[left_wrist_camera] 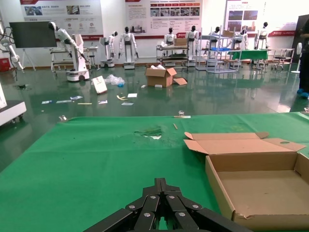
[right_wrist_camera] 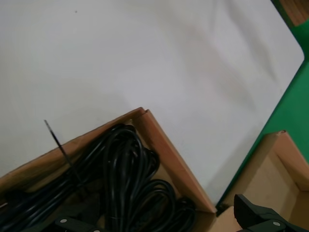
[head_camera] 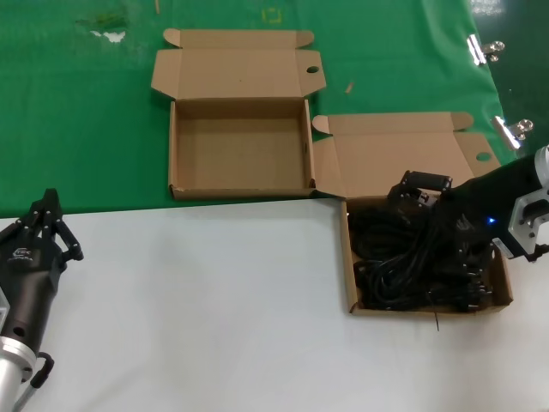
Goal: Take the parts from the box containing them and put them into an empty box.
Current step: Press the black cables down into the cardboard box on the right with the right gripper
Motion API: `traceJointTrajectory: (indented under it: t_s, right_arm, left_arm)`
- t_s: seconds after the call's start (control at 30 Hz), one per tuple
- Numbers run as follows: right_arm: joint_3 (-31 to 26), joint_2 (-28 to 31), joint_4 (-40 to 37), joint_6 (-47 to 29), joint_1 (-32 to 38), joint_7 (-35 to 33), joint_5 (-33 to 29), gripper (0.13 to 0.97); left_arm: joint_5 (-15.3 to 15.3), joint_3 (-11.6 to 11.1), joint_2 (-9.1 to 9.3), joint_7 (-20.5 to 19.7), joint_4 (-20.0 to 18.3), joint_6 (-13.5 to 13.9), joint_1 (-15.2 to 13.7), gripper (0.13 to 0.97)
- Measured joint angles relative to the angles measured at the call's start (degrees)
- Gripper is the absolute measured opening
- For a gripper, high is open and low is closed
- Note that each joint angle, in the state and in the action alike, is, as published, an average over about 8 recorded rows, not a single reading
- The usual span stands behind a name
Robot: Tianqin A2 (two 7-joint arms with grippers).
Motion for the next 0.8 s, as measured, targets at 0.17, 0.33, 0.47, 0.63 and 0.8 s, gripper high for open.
traceJointTrajectory:
  t_s: [0.17,0.33,0.47,0.63,0.8]
  right_arm:
    - [0.0,0.3,0.4,0.3,-0.7,0.2,-0.5,0.966]
    - [0.0,0.5,0.0,0.7,-1.4,-0.2,-0.9,0.966]
    - [0.1,0.0,-2.3,1.1,-1.0,-1.7,-1.2,0.966]
    - [0.2,-1.0,-6.7,1.8,0.5,-4.0,-1.6,0.951]
    - [0.4,-2.2,-10.8,2.5,1.8,-6.2,-2.0,0.936]
  left_arm:
    - [0.0,0.0,0.00,0.0,0.0,0.0,0.0,0.140]
    - [0.0,0.0,0.00,0.0,0.0,0.0,0.0,0.140]
    - [0.0,0.0,0.00,0.0,0.0,0.0,0.0,0.140]
    - [0.0,0.0,0.00,0.0,0.0,0.0,0.0,0.140]
    - [0.0,0.0,0.00,0.0,0.0,0.0,0.0,0.140]
